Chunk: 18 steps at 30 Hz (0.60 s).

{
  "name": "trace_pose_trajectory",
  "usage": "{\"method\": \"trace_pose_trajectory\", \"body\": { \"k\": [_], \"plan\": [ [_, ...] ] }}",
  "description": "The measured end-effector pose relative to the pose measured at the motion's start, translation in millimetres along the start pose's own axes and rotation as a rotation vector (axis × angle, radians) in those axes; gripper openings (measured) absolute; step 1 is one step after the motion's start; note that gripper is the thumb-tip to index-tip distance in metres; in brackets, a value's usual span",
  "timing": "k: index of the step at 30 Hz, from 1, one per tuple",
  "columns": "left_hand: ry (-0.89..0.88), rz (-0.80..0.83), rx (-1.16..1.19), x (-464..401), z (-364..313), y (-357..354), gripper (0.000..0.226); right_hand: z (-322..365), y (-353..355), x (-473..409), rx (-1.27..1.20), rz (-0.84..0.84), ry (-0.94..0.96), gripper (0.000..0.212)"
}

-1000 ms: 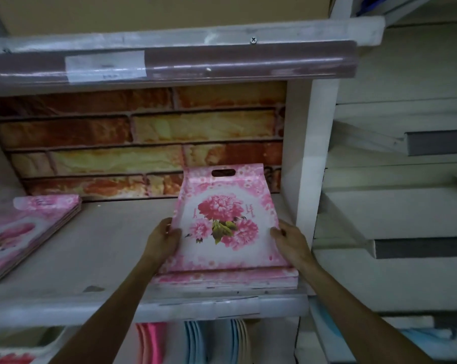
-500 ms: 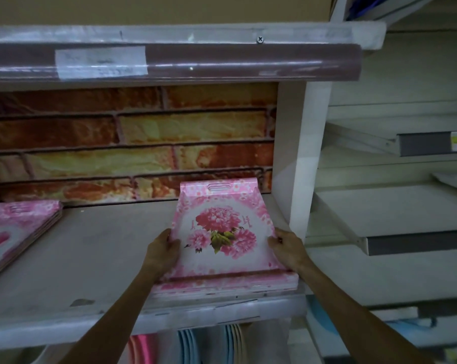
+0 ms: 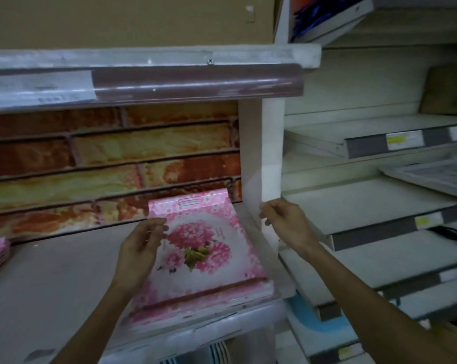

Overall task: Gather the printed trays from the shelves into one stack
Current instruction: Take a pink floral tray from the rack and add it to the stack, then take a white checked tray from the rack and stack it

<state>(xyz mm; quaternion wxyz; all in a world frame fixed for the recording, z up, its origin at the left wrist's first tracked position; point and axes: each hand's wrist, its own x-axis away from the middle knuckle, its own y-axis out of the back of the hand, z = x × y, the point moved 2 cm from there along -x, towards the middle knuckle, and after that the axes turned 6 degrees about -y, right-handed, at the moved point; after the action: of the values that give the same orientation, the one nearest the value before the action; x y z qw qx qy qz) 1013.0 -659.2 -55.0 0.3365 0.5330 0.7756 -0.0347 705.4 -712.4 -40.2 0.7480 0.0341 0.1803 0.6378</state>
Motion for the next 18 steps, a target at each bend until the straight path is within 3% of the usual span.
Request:
{"method": "trace_pose_trajectory", "body": {
  "k": [9,18],
  "plan": [
    [-0.073,0.205,0.244,18,-81,-103,0.018,31,110,32,-0.203,-0.118,0.128,0.028],
    [-0.134,0.361,0.375,42,-149,-262,0.021,2,258,62,-0.198,-0.151,0.171,0.026]
  ]
}}
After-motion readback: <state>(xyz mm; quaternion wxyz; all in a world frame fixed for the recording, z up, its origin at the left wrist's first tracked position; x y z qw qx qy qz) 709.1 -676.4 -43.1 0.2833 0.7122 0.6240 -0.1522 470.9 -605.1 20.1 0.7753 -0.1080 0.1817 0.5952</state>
